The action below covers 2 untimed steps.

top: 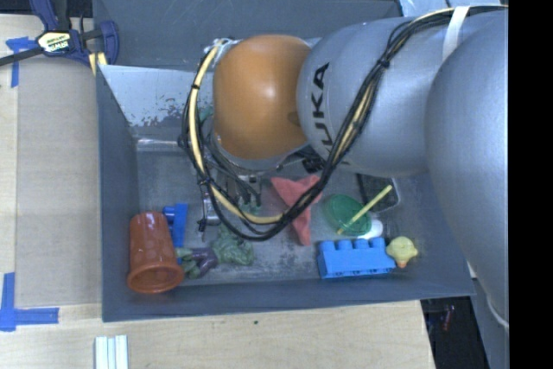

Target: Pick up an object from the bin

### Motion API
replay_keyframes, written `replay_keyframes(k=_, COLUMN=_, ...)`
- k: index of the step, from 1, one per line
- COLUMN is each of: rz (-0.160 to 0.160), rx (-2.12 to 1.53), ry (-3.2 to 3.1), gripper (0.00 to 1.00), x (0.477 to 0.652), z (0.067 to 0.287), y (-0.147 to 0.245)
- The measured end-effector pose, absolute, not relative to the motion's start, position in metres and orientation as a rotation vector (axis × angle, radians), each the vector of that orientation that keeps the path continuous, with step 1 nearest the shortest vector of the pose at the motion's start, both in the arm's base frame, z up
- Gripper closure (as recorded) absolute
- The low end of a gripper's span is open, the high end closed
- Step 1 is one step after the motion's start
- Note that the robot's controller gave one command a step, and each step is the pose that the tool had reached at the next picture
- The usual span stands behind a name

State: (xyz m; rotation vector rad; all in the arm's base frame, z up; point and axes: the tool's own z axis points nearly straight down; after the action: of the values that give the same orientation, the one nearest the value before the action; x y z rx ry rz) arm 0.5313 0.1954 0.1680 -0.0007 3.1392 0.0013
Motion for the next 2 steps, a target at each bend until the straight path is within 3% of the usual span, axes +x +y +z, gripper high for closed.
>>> replay_keyframes(k=1, rz=0.003, rx=-0.091, ry=3.134, gripper=0.0, x=0.541, z=0.104, y=0.151)
replay_keyframes(k=2, rz=-0.003, rx=-0.402, ry=3.117, gripper=0.0, x=0.54, z=0.079, y=0.141)
